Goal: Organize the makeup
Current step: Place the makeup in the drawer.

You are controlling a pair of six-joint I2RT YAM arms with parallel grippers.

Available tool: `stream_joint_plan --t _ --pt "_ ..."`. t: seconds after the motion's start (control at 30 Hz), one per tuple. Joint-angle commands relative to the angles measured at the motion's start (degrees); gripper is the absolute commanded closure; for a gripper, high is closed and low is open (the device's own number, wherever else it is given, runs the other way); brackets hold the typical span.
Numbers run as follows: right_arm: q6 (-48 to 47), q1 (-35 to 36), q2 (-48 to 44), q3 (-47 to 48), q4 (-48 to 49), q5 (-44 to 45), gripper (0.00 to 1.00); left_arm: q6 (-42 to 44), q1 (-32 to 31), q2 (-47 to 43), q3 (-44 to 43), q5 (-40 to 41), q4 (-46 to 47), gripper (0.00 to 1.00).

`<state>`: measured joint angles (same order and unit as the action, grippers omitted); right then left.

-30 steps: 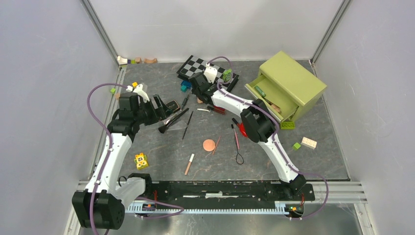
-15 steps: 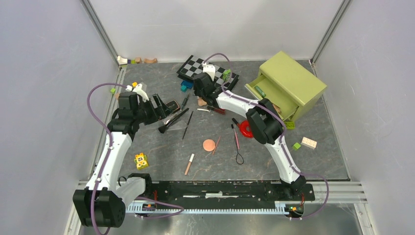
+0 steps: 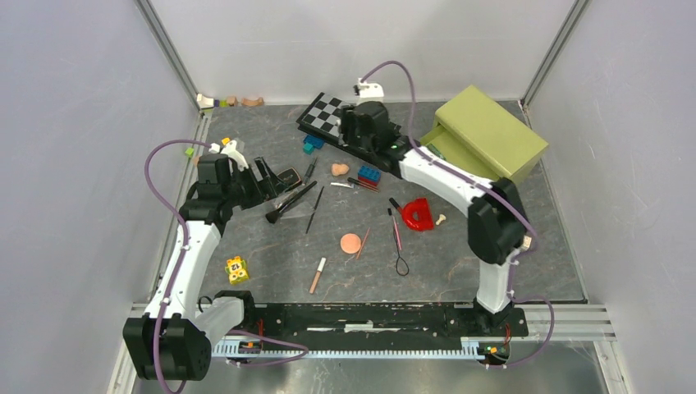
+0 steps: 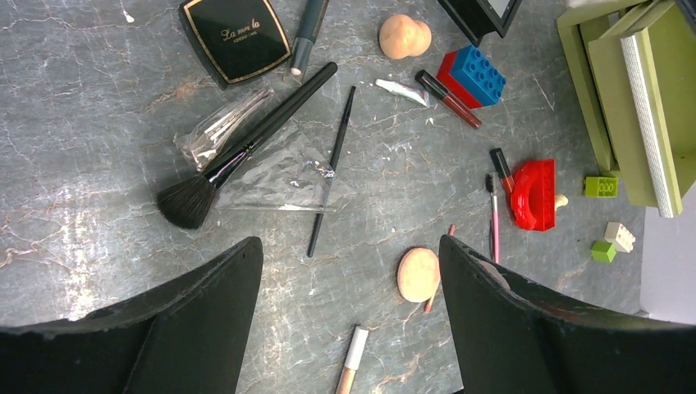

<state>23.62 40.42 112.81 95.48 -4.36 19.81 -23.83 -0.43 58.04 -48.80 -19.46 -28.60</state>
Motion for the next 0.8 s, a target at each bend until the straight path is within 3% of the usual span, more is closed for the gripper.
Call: stream_joint_plan --t 0.0,0.2,0.37,0.77 --pt "-2.0 -4.2 -12.1 -10.4 2.4 0.4 0.62 -1.9 0.3 -0.1 -0.8 0.4 1.6 0.15" --pt "-0.5 -11.5 -24.0 -23.2 3.3 -1.4 0.67 -1.9 0.3 0.0 -0.8 0.5 1.5 0.15" --pt "-2.5 -16.5 -28.5 -27.3 2.4 -1.9 0.68 -1.9 0.3 -0.1 -0.8 0.7 1.5 0.15" --pt "-22.9 -23.7 -21.9 -18.0 -5.6 -14.9 0.68 -1.9 0.3 1.0 -0.9 0.7 1.4 0.15"
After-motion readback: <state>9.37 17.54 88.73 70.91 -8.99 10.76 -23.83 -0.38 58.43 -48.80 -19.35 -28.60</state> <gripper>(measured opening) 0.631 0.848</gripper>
